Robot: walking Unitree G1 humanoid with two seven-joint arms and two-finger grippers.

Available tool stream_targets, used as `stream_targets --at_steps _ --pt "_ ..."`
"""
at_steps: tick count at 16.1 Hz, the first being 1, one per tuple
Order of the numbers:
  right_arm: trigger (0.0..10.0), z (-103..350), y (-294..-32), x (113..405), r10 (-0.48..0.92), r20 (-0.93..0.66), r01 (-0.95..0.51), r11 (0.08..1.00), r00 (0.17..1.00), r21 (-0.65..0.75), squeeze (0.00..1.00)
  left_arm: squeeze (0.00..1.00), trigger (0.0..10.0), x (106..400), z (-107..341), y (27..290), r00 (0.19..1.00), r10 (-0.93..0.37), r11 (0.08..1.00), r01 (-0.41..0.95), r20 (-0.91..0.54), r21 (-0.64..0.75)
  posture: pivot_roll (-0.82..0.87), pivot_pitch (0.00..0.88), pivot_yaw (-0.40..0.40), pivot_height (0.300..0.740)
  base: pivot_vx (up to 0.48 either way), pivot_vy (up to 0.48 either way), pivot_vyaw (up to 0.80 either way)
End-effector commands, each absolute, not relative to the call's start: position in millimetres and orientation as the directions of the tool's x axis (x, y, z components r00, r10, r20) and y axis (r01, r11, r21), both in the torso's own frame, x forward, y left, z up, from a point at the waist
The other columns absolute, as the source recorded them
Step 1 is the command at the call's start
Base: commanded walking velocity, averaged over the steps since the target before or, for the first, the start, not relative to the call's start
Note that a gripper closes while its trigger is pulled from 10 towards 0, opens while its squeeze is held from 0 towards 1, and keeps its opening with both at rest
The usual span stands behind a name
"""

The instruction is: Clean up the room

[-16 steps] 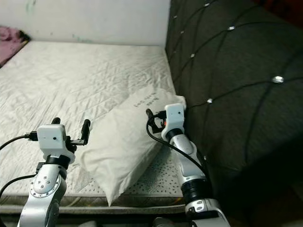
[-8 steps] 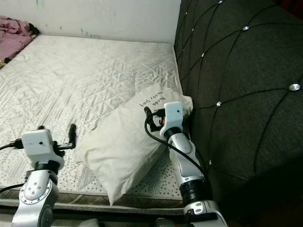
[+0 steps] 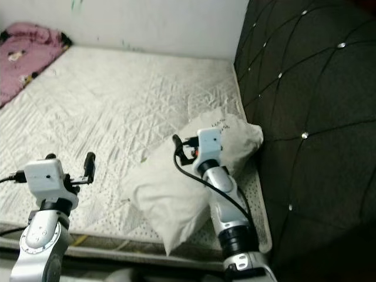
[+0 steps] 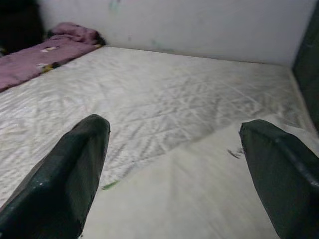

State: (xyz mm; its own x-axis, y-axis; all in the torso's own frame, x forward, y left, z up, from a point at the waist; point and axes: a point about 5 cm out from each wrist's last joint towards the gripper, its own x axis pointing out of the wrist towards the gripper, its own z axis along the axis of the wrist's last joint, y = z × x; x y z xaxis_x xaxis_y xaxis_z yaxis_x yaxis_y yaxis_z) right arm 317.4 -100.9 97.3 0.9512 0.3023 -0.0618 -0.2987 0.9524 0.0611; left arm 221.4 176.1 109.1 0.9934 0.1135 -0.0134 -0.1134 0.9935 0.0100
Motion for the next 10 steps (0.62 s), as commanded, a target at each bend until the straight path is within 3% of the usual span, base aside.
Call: stream_targets --at_steps 1,10 --pt "10.0 97.9 -108.9 319.2 0.278 -0.069 -0.274 0.960 0.958 0.059 0.00 0.00 10.0 222.5 112.0 170.6 0.996 0.094 0.996 -0.094 -0.002 0.003 -0.02 0.000 -0.022 0.740 0.000 0.000 0.00" --pt "10.0 98.6 -109.0 319.4 0.280 -0.069 -0.277 0.959 0.957 0.056 0.00 0.00 10.0 223.7 110.4 171.8 0.994 0.110 0.994 -0.111 -0.017 -0.020 -0.03 0.000 -0.026 0.740 0.000 0.000 0.00"
